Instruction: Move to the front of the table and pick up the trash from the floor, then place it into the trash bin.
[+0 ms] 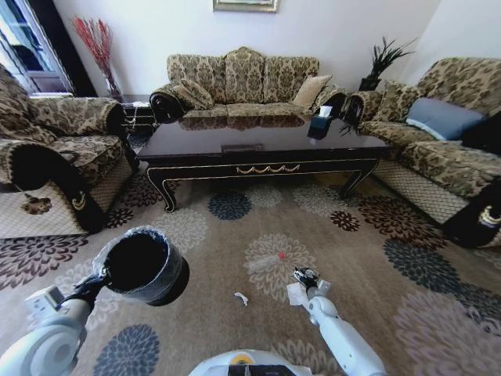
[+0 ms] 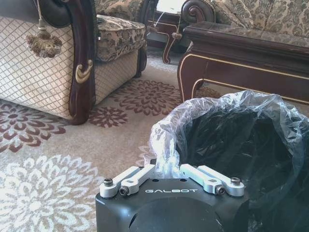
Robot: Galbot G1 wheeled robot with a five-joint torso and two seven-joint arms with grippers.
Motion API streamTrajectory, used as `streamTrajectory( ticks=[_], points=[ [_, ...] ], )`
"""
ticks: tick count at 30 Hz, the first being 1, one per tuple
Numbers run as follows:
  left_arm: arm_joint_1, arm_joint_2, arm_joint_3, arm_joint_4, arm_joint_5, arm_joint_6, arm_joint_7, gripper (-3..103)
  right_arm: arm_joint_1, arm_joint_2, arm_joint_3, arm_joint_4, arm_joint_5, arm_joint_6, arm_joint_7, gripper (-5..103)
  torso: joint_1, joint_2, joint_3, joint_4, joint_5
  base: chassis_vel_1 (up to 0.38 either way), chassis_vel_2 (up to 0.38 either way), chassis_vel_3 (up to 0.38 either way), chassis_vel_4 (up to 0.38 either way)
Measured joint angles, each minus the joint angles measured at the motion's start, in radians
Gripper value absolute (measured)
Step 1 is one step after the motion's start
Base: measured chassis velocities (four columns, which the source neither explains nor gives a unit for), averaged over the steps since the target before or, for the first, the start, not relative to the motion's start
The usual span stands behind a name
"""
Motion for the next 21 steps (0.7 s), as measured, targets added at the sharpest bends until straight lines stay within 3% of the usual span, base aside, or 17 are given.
streamTrajectory(
  ticks=[5,7,15,21],
  points=[
    [0.001,-0.001,0.002,0.003,0.002,-0.002,-0.001,4,0.014,0.004,-0.001,-0.028,-0.018,0.013,0.006,101,0.000,0.000,0.000,0.0001,-0.0001,0.000,0.000,0.000,0.000],
    [-0.001,-0.001,0.004,0.003,0.001,-0.002,-0.001,4,0.022,0.007,-0.002,-0.046,-0.041,0.019,0.009,95,0.000,0.000,0.000,0.0000,0.0000,0.000,0.000,0.000,0.000],
    [-0.005,-0.001,0.006,0.005,-0.034,-0.002,-0.019,4,0.033,0.016,-0.005,-0.069,-0.104,0.023,0.023,93,0.000,0.000,0.000,0.0000,0.0001,0.000,0.000,0.000,0.000],
    [-0.006,-0.003,0.009,0.006,-0.032,-0.002,-0.019,4,0.027,0.021,-0.004,-0.067,-0.113,0.023,0.024,78,0.000,0.000,0.000,0.0000,-0.0001,0.000,0.000,0.000,0.000]
  ],
)
